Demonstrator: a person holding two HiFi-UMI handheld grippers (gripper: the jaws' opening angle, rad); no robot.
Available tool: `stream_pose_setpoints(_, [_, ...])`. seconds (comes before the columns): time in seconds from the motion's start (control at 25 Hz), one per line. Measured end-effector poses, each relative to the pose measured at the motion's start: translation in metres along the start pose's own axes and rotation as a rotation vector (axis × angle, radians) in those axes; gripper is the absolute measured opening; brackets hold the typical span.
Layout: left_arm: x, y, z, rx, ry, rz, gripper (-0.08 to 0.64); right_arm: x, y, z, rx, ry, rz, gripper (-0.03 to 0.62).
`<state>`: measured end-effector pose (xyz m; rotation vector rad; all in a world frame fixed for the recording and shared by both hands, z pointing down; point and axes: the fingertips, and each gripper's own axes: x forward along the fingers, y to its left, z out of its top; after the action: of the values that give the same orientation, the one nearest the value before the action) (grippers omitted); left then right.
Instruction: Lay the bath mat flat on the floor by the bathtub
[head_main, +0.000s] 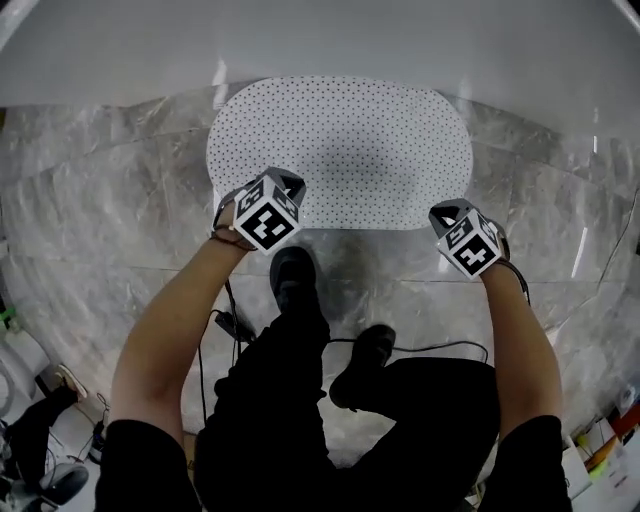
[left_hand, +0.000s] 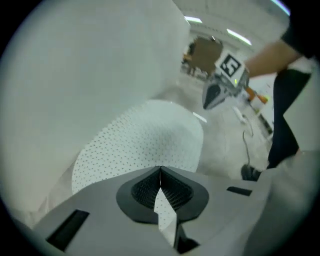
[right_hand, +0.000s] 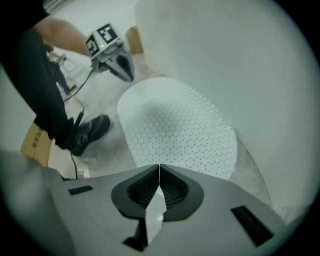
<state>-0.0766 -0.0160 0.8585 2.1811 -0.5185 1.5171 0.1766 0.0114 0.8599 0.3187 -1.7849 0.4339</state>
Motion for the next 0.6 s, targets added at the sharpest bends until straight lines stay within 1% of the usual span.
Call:
stream_pose_setpoints(0.04, [-0.033,0.004,0.01,-0.088,-0.077,0.02,0.011,-0.025,0.001,0.012,0.064,-0.052,-0.025,0.02])
stream_pose_setpoints(0.08, [-0.068,0.008,0.017,-0.162,-0.137,0.032,0.011,-0.052,0.003,0.026,0.11,-0.104,-0.048,0.02])
stream_pose_setpoints(0.12, [-0.102,0.011,0.022,-0.219,-0.182,0.045,0.009,-0.081,0.008,0.042,0.142,-0.157,-0.063,0.02])
stream_pose_setpoints(0.16, [-0.137,0.012,0.026,-0.257,-0.212,0.062,0.011,-0.111,0.016,0.059,0.169,-0.207,-0.067,0.018])
stream_pose_setpoints(0.2, [-0.17,0.012,0.03,-0.277,-0.227,0.085,0.009,-0.14,0.026,0.075,0.193,-0.253,-0.061,0.018])
stream_pose_setpoints(0.24, [-0.202,0.01,0.034,-0.282,-0.234,0.111,0.011,-0.169,0.038,0.092,0.216,-0.291,-0.048,0.018])
stream_pose_setpoints(0.32, [-0.265,0.002,0.05,-0.268,-0.253,0.148,0.011,-0.227,0.059,0.127,0.243,-0.349,-0.019,0.018])
stream_pose_setpoints(0.48, [-0.394,-0.02,0.087,-0.254,-0.326,0.158,0.011,-0.343,0.105,0.201,0.247,-0.428,0.004,0.018])
stream_pose_setpoints(0.52, [-0.426,-0.02,0.094,-0.263,-0.345,0.171,0.011,-0.371,0.114,0.219,0.252,-0.45,0.009,0.018])
stream_pose_setpoints(0.6, [-0.489,-0.018,0.104,-0.314,-0.393,0.211,0.011,-0.424,0.128,0.247,0.256,-0.49,0.011,0.018])
